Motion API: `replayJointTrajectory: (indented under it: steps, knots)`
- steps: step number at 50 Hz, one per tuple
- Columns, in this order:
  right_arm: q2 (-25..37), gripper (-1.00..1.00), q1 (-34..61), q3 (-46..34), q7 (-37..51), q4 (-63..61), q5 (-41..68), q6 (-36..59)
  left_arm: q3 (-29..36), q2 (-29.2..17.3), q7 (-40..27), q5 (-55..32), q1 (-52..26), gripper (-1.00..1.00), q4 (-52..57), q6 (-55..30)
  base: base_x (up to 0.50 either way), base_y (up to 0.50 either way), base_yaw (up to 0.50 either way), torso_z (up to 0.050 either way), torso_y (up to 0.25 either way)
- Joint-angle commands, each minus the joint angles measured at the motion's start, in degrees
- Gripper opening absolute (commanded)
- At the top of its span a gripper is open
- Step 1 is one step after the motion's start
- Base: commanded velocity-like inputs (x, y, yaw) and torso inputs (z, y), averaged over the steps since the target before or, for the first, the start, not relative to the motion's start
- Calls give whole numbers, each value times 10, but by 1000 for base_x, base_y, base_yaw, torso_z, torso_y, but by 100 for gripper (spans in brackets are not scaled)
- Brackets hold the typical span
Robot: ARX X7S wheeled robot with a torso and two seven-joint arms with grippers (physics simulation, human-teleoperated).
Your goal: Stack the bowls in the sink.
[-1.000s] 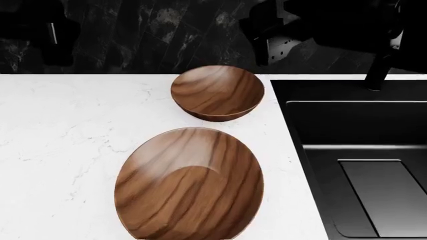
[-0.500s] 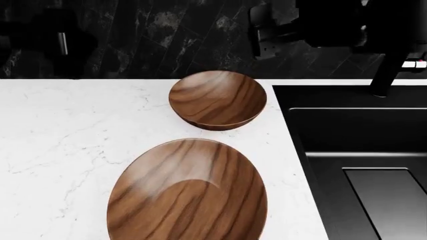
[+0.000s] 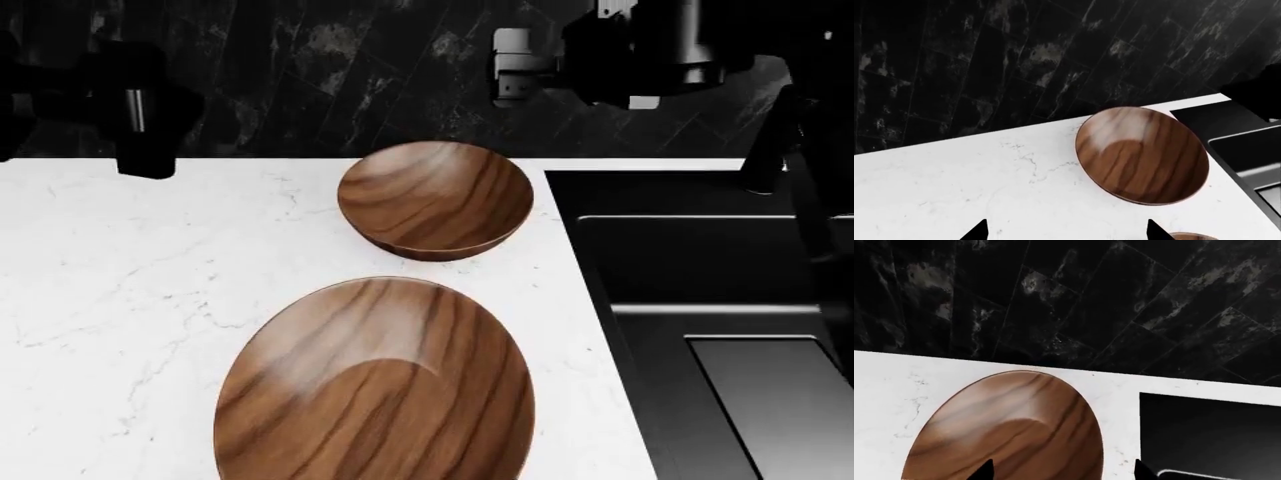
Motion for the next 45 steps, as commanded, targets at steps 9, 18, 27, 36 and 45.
replayJointTrajectory:
  steps: [9, 18, 27, 36, 45]
  knots:
    - [-85, 100, -12, -102, -150, 163, -110, -53, 2, -17, 8, 1, 11, 100, 11, 7, 0, 0, 0, 0, 0]
    - [-95, 100, -19, -47, -113, 210, -137, -74, 0, -18, 23, 18, 25, 100, 7, 3, 0, 0, 0, 0, 0]
    - [-110, 100, -47, 20, -174, 209, -200, -78, -3, -26, 27, 20, 28, 100, 16, 6, 0, 0, 0, 0, 0]
    - [-114, 100, -76, 80, -194, 210, -286, -62, -5, -33, 34, 27, 42, 100, 24, 11, 0, 0, 0, 0, 0]
    - [-118, 100, -87, 189, -205, 210, -402, -50, -2, -38, 31, 19, 36, 100, 28, 15, 0, 0, 0, 0, 0]
